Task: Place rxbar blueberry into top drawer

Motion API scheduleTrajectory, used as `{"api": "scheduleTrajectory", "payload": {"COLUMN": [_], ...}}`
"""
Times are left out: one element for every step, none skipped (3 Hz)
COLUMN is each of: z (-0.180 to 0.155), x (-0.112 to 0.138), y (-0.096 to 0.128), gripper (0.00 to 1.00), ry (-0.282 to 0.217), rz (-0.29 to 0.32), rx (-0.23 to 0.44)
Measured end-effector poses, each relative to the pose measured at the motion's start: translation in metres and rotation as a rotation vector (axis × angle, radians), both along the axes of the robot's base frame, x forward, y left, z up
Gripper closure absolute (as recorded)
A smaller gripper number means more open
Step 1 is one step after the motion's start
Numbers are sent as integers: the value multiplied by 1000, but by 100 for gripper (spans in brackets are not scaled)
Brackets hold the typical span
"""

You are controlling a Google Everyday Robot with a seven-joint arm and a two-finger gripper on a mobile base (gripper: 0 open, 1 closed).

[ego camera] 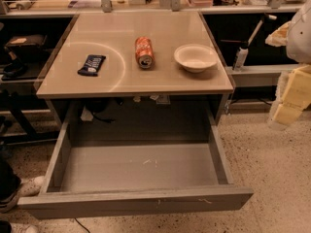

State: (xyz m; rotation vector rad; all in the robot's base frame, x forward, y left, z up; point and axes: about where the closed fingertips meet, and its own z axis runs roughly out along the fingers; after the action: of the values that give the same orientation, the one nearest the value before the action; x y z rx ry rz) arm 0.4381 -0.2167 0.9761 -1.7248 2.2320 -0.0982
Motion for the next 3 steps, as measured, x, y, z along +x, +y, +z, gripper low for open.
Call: {"api": "scheduleTrajectory", "payload": {"z": [0, 15, 32], "x": [0, 18, 46], "y": [0, 25, 68], "gripper": [0, 0, 0], "ry": [0, -6, -14], "rz": [0, 45, 121], "rx": [0, -2, -8]}}
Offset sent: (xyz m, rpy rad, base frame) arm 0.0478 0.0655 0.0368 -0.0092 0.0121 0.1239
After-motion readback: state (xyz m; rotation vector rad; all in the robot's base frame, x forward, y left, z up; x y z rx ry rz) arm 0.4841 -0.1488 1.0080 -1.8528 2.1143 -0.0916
